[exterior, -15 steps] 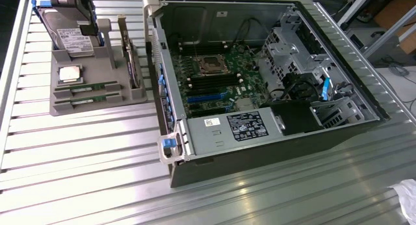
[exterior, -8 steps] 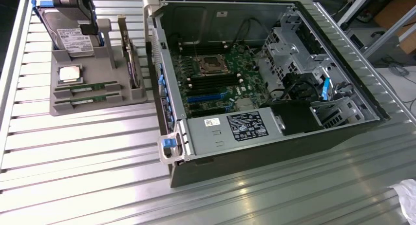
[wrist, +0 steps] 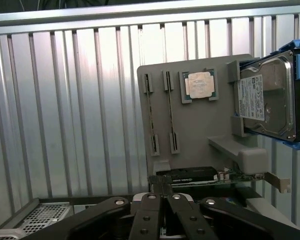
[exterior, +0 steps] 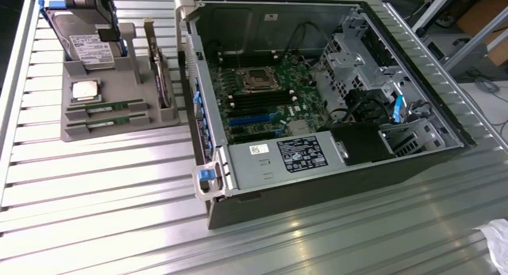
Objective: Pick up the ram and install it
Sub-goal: 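Pick up the ram and move it above insertion slot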
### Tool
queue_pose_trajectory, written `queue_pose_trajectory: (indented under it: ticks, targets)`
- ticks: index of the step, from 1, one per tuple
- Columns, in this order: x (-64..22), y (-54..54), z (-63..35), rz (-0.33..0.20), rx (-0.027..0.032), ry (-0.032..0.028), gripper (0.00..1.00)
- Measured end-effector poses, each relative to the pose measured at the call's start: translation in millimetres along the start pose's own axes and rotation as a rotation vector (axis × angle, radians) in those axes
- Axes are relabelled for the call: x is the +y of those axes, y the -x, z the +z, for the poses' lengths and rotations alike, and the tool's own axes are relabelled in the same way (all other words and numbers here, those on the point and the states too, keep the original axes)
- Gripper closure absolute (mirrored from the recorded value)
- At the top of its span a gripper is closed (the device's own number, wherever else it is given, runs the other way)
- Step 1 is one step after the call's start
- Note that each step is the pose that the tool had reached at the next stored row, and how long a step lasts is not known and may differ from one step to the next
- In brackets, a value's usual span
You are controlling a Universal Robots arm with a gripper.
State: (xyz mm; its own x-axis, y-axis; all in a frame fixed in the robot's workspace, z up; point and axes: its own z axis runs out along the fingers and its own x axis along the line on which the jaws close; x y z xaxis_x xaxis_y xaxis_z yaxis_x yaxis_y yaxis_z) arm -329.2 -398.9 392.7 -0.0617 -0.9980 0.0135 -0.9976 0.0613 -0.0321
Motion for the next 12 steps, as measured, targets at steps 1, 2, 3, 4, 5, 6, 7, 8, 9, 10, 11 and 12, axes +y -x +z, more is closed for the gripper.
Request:
queue_pose_trajectory:
  ticks: [1, 2, 3, 4, 5, 6, 7, 8, 9, 10, 11, 12]
  targets:
    - [0.0, 0.0, 0.0, 0.000, 0.0000, 0.0000, 0.89]
    - [0.0, 0.0, 0.0, 0.000, 0.0000, 0.0000, 0.83]
    - [0.0, 0.0, 0.0, 0.000, 0.0000, 0.0000, 0.83]
    - [0.0, 0.0, 0.0, 0.000, 0.0000, 0.0000, 0.76]
    - [0.0, 0.0, 0.0, 0.000, 0.0000, 0.0000, 0.70]
    - [0.0, 0.0, 0.0, 0.000, 0.0000, 0.0000, 0.70]
    - [0.0, 0.0, 0.0, 0.000, 0.0000, 0.0000, 0.64]
    - [0.0, 0.0, 0.0, 0.000, 0.0000, -0.0001, 0.64]
    - [0.0, 0.0, 0.0, 0.000, 0.0000, 0.0000, 0.64]
    - [0.0, 0.0, 0.0, 0.000, 0.0000, 0.0000, 0.64]
    - [0.0, 0.0, 0.0, 0.000, 0.0001, 0.0001, 0.64]
    - [0.0, -0.1, 0.1, 0.000, 0.0001, 0.0001, 0.64]
